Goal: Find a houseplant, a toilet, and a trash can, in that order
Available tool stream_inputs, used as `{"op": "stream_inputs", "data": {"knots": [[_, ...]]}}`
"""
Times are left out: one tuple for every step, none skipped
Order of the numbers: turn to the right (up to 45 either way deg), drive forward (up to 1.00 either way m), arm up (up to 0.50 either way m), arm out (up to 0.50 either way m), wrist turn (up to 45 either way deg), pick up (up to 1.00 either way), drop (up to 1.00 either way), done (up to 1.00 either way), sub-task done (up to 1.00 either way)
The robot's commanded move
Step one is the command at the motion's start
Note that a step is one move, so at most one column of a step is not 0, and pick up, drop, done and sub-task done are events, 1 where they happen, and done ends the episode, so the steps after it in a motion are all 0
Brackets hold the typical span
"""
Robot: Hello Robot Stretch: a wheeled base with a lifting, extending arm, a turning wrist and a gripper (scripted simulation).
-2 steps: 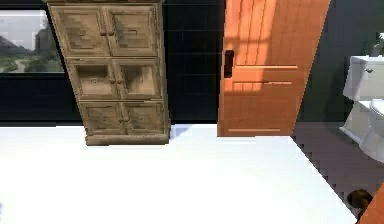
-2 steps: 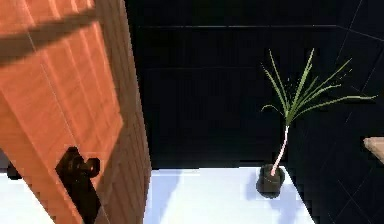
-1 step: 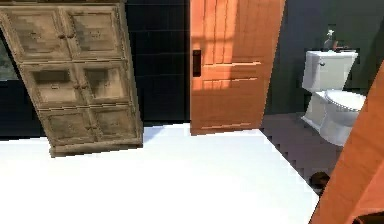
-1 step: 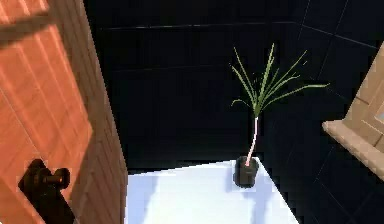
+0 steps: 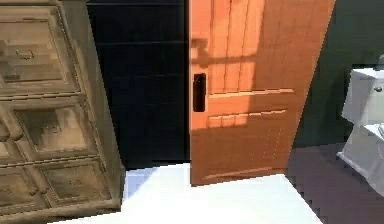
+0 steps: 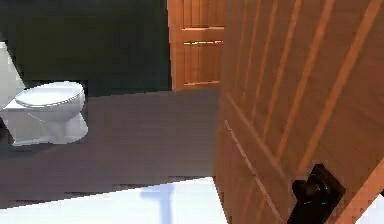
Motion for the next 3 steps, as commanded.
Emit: {"op": "stream_inputs", "data": {"knots": [[45.0, 0.0, 0.0, 0.0, 0.0, 0.0, 0.0, 0.0, 0.0], [27.0, 0.0, 0.0, 0.0, 0.0, 0.0, 0.0, 0.0, 0.0], [3.0, 0.0, 0.0, 0.0, 0.0, 0.0, 0.0, 0.0, 0.0]]}}
